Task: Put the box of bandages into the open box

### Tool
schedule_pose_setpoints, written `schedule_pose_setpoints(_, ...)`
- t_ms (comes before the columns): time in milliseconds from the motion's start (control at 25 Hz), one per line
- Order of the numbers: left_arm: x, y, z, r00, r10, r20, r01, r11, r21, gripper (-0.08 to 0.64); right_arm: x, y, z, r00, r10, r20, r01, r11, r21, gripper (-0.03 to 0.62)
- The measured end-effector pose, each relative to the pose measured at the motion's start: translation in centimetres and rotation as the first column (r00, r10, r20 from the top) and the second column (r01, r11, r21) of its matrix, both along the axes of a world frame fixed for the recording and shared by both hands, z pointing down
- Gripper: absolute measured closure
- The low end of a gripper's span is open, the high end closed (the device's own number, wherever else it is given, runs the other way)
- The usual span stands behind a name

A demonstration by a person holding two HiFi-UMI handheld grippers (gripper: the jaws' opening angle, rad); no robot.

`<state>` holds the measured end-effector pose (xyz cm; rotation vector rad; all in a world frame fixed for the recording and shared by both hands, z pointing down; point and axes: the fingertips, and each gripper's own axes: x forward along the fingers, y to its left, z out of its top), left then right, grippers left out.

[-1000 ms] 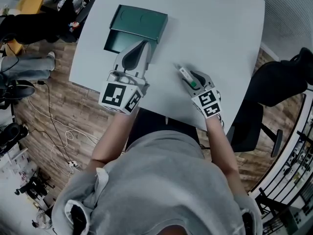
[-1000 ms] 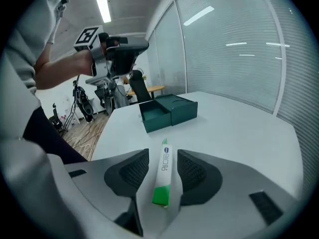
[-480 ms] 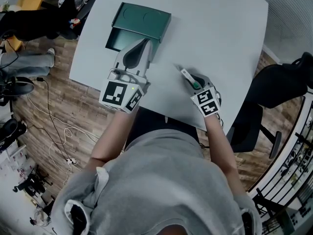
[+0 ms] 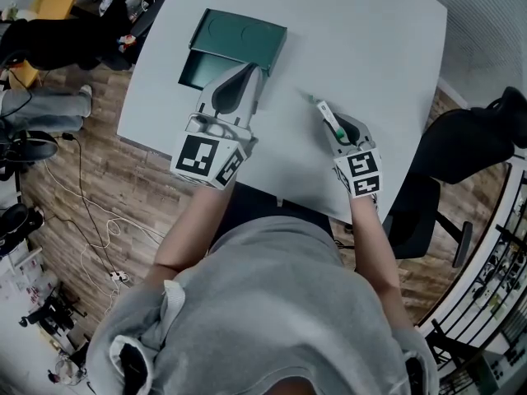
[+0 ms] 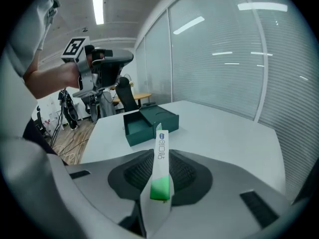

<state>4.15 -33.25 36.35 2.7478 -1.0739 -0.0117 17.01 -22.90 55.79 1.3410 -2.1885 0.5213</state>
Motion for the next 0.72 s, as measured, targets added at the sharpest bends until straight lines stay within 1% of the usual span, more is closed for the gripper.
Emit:
schedule_pose_setpoints(80,0.2,0.0,-0.4,1.000,0.002,0.000,-0.002,1.000,0.008,0.541,0.8,-0.7,-1.9,0.999,0.036,0.015,-0.037,0.998,0.056,0.479)
schedule_pose_setpoints(160,0.3,0.1,-0.7,1.000,0.002,-0.001,-0.002,1.000,0.017,0.541,1.4,-1.4,-3.7,0.997,0.058,0.048,-0.063,0.993,0.102,0.479)
schedule_pose_setpoints(280,0.2,0.1,-1.0,1.000,-0.006,0.001,0.006,1.000,0.028,0.541,0.9,-2.4,-6.0,0.994,0.041,0.106,-0.056,0.988,0.143,0.479)
schedule_pose_setpoints(480,-1.9,-0.8,-1.2,0.999,-0.047,0.008,0.047,0.998,0.040,0.541,-3.4,-5.1,-8.5,0.987,-0.073,0.140,0.047,0.982,0.182,0.479)
schedule_pose_setpoints(720,-6.0,-1.5,-1.2,0.990,-0.138,0.023,0.136,0.989,0.056,0.541,-8.9,-8.1,-9.1,0.968,-0.205,0.145,0.174,0.964,0.201,0.479)
